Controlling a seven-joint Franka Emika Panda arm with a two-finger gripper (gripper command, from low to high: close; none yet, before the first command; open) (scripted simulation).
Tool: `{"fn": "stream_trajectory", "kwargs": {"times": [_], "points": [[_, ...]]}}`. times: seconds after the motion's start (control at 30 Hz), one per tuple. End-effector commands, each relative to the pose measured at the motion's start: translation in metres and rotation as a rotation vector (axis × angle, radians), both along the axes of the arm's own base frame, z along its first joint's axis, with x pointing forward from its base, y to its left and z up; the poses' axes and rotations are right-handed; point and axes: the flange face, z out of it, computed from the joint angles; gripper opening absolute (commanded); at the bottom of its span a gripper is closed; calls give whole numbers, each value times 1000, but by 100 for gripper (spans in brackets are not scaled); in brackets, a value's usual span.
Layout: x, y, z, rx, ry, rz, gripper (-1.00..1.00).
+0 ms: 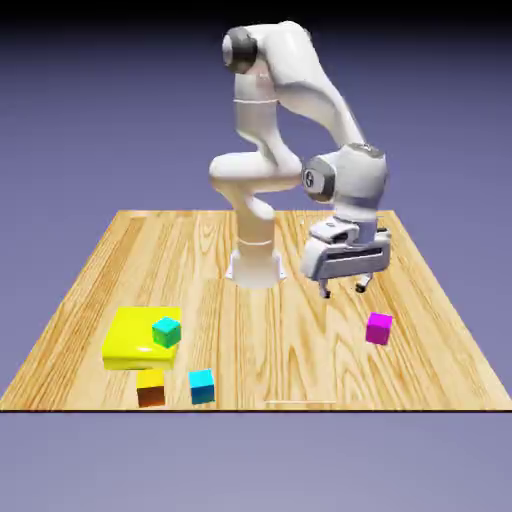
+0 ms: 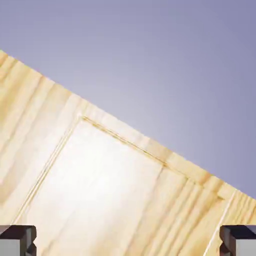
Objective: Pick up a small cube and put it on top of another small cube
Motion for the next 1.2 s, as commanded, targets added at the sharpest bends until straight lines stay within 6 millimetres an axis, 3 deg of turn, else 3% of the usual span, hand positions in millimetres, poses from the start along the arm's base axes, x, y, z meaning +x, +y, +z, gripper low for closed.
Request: {"fn": "stream_trajectory", "kwargs": {"times": [0.0, 0.37, 0.7, 0.77, 0.9, 0.93, 0.97, 1.07, 1.1, 1.17], "points": [[1, 8, -10, -26, 40, 17, 0], [-41, 129, -107, -327, 417, 281, 0], [-106, 208, -178, -608, 679, 480, 0], [-111, 212, -183, -627, 695, 492, 0], [-126, 175, -232, -628, 695, 491, 0], [-126, 175, -232, -628, 695, 491, -100], [-126, 175, -232, -628, 695, 491, -100], [-113, 205, -193, -628, 694, 491, -100], [-102, 207, -183, -622, 702, 476, -100], [-48, 166, -185, -588, 748, 372, -100]]}}
